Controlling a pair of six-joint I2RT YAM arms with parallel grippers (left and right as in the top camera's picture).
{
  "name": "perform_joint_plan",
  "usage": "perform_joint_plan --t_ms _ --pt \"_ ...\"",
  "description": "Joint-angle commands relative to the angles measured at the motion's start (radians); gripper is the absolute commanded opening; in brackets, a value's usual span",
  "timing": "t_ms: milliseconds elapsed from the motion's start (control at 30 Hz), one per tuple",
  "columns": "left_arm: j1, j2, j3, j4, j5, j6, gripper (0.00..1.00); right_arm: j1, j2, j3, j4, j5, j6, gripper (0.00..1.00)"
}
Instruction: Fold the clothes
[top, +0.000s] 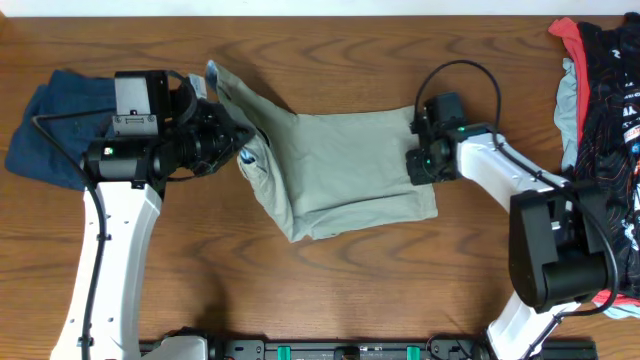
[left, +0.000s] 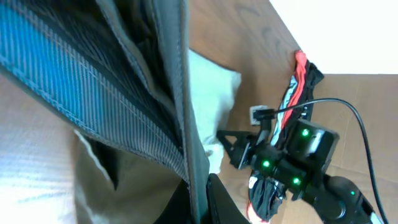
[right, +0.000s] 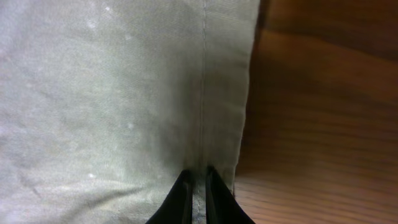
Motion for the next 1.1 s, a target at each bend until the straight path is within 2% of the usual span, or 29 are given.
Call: perform_joint_plan --t_ms 0,267,500,767,867,1067 --pt "-0.04 0.0 0.027 0.044 -0.005 -0.016 0.06 0.072 0.055 -0.019 -0.021 -0.027 0.067 0.07" --pt "-0.146 0.08 0.027 0.135 -0.005 -0.105 0.06 0.187 0.055 -0.019 -0.042 -0.054 0.137 0.06" --pt "-0.257 0.161 0.027 0.195 -0.005 -0.132 0.06 0.261 0.056 -0.019 -0.035 -0.054 0.191 0.08" --pt "-0.346 0.219 0.027 0.212 -0.005 -0.146 0.06 0.274 0.056 -0.019 -0.031 -0.053 0.2 0.08" --pt "-0.366 0.226 0.027 0.213 -0.005 -0.146 0.06 0.267 0.056 -0.019 -0.032 -0.054 0.2 0.11" --pt "-0.387 0.228 0.027 0.224 -0.005 -0.146 0.06 0.245 0.055 -0.018 -0.034 -0.089 0.261 0.11"
